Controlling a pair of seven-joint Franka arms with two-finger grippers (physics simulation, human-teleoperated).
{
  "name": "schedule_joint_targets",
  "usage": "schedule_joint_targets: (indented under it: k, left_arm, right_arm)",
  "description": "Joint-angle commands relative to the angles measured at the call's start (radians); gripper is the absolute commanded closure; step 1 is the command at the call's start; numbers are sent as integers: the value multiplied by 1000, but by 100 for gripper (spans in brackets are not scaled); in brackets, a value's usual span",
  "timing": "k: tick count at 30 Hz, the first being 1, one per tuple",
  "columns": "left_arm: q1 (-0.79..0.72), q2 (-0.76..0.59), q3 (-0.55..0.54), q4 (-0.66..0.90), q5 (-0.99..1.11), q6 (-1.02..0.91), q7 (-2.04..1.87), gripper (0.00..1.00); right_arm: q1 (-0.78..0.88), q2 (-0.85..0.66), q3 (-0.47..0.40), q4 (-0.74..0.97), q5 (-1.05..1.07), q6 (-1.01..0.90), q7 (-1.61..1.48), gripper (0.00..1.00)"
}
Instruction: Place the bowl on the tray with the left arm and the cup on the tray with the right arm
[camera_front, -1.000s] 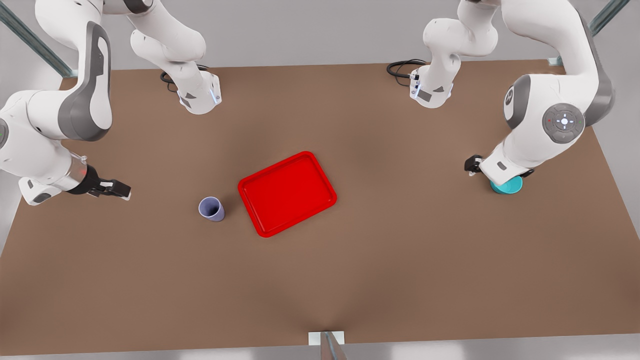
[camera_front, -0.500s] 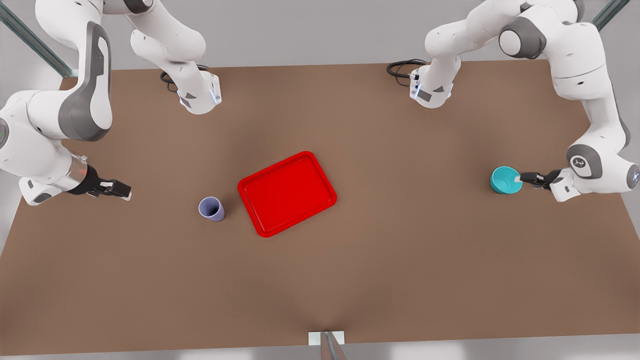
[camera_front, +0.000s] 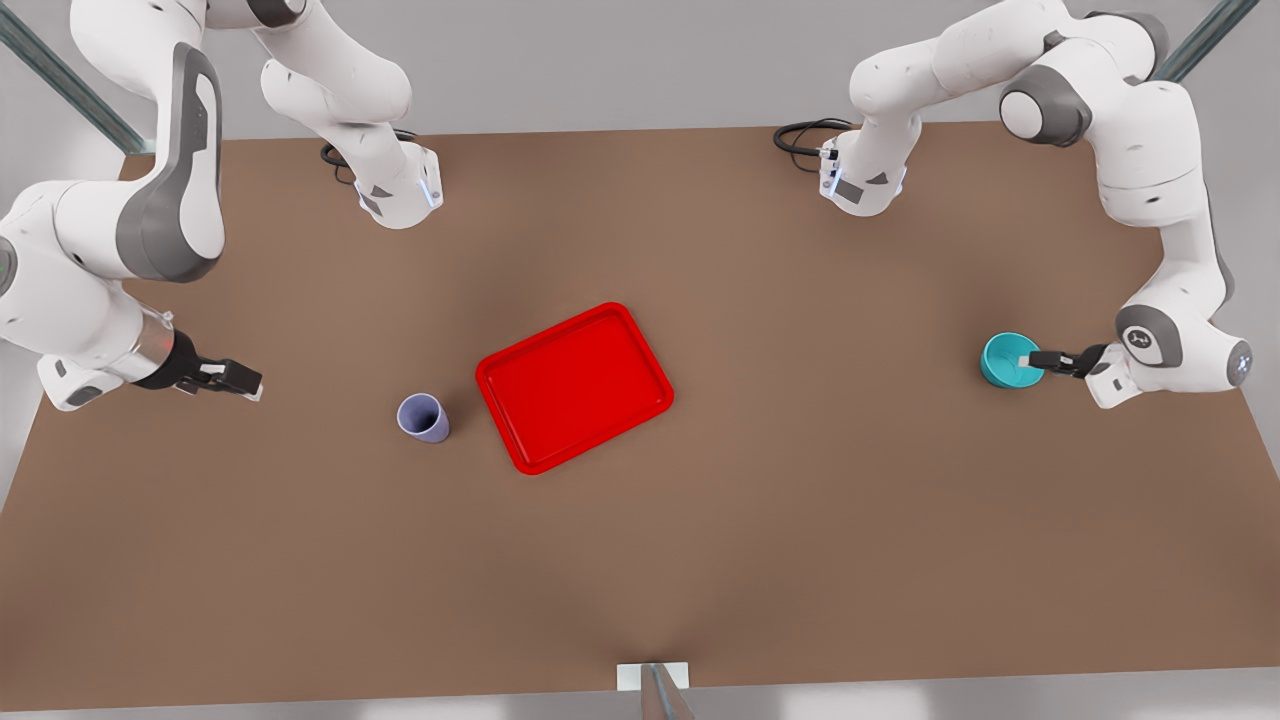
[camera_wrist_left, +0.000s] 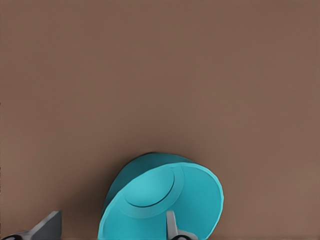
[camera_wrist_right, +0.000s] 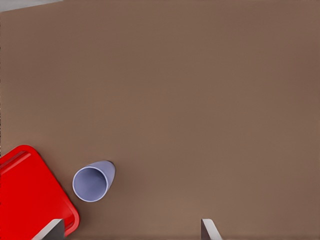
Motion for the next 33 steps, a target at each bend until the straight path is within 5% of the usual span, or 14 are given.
schedule_joint_targets:
  k: [1, 2, 3, 4, 15, 28, 33]
  left_arm:
    - [0, 1, 0, 0, -2, -2, -2, 7]
    - [0, 1, 0, 0, 0, -2, -3, 19]
    - [0, 2, 0, 0, 0, -2, -3, 42]
    - [0, 5, 0, 0, -2, -2, -5, 48]
    - [-1, 15, -2, -6, 1, 44, -18, 79]
    - [-5, -45, -11, 0, -13, -3, -35, 79]
    - [-129, -133, -97, 51, -46, -18, -172, 79]
  right_arm:
    - [-1, -1, 1, 0, 0, 0, 0, 0]
    - [-1, 1, 1, 0, 0, 0, 0, 0]
    - [-1, 1, 1, 0, 0, 0, 0, 0]
    - [1, 1, 1, 0, 0, 0, 0, 0]
    - [1, 1, -1, -2, 1, 3, -20, 0]
    - [2, 1, 1, 0, 1, 5, -18, 0]
    - [2, 1, 1, 0, 1, 6, -20, 0]
